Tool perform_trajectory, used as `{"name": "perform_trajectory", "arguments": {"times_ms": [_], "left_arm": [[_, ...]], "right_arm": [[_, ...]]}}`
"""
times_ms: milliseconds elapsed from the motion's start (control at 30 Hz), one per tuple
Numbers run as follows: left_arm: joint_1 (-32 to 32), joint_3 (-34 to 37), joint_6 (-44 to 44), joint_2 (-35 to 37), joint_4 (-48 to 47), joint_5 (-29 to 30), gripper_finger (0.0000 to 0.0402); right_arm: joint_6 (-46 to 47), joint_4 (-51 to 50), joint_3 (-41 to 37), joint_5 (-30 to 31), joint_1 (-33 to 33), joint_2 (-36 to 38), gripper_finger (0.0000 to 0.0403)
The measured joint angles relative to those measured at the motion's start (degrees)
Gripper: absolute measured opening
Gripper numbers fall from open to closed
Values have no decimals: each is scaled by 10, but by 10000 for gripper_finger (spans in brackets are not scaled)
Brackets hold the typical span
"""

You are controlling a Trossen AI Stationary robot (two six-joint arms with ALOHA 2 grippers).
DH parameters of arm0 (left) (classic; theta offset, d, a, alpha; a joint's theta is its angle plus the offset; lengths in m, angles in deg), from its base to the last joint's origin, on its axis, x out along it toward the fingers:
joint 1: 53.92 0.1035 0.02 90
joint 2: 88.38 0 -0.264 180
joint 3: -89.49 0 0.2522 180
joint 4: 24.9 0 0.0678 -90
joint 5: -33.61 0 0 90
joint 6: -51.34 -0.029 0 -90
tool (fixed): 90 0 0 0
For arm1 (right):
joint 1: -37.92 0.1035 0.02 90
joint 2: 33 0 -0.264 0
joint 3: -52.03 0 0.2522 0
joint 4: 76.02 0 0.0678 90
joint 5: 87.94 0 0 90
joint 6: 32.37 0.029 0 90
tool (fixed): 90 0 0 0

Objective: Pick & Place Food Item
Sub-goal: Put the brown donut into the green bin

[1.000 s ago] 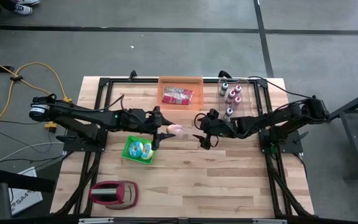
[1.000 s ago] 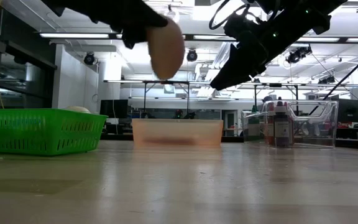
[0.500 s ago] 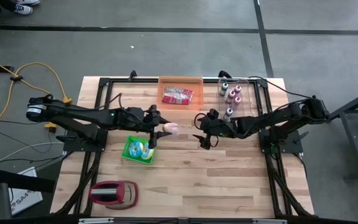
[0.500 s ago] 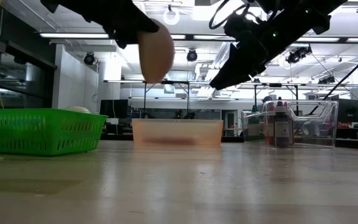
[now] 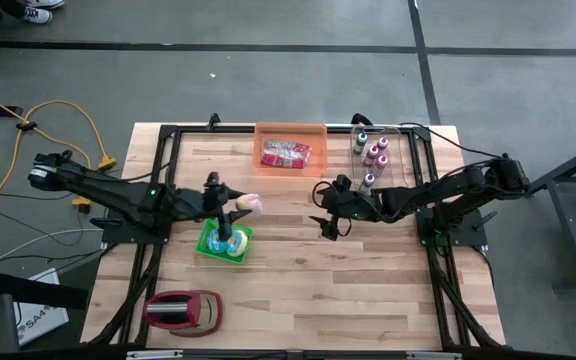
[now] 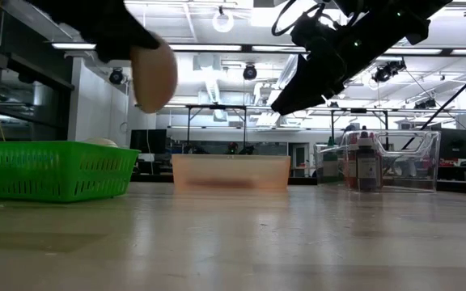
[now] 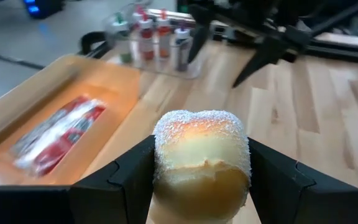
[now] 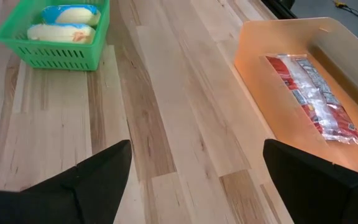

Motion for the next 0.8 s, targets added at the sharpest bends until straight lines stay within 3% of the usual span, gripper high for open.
{"name": "perform_trajectory", "arguments": {"times_ms": [267, 400, 600, 800], "left_arm": [[-113, 18, 123, 12, -27, 177, 209], [-164, 19, 182, 12, -73, 224, 209], [-204, 19, 257, 25, -145, 223, 209], [-198, 19, 329, 51, -215, 174, 209]], "right_arm": [[0, 4, 0, 0, 0, 0, 352], [0, 4, 0, 0, 0, 0, 352], [0, 4, 0, 0, 0, 0, 352], [0, 9, 0, 0, 0, 0, 352]]}}
